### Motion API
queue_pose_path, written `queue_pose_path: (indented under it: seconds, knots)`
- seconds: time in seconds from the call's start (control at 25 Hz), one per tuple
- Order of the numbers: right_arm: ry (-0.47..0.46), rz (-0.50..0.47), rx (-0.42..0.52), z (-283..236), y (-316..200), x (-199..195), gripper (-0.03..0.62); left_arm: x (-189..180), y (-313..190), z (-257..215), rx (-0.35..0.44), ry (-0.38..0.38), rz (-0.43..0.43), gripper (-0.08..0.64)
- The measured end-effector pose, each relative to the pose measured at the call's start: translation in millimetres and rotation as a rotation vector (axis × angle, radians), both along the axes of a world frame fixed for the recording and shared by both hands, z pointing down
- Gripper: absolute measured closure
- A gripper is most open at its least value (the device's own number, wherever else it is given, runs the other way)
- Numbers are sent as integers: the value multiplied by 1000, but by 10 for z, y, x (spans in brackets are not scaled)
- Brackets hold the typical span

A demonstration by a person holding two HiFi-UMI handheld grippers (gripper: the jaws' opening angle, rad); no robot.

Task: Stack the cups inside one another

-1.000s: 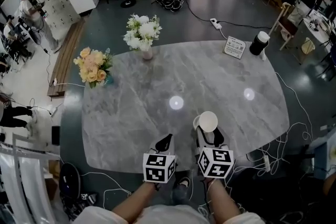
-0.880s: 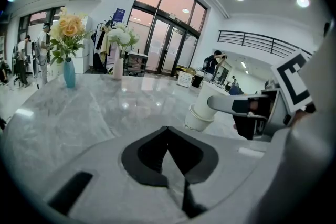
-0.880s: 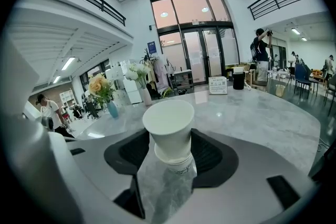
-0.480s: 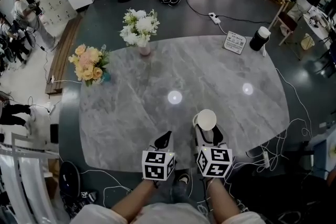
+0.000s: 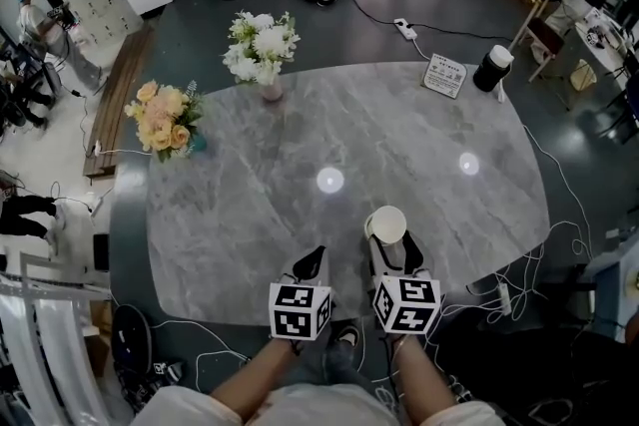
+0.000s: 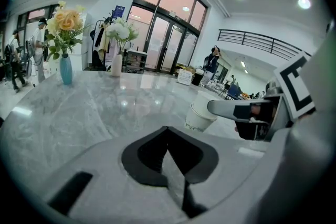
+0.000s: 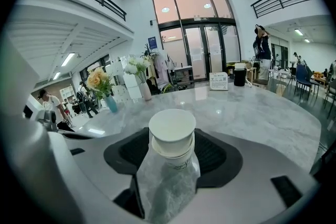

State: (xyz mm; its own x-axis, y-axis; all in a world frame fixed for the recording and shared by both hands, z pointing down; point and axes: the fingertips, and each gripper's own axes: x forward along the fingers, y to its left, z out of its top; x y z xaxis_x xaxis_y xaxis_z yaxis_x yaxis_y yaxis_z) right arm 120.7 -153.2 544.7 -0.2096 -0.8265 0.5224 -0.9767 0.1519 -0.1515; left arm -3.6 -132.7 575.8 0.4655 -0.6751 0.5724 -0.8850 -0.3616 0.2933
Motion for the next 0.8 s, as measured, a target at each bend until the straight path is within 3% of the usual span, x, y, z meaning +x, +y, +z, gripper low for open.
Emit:
queue_pose_path:
  seconds: [0.8]
  knots:
    - [-6,45,34,-170,113,155,350,43,58,-58,7,18,-17,565]
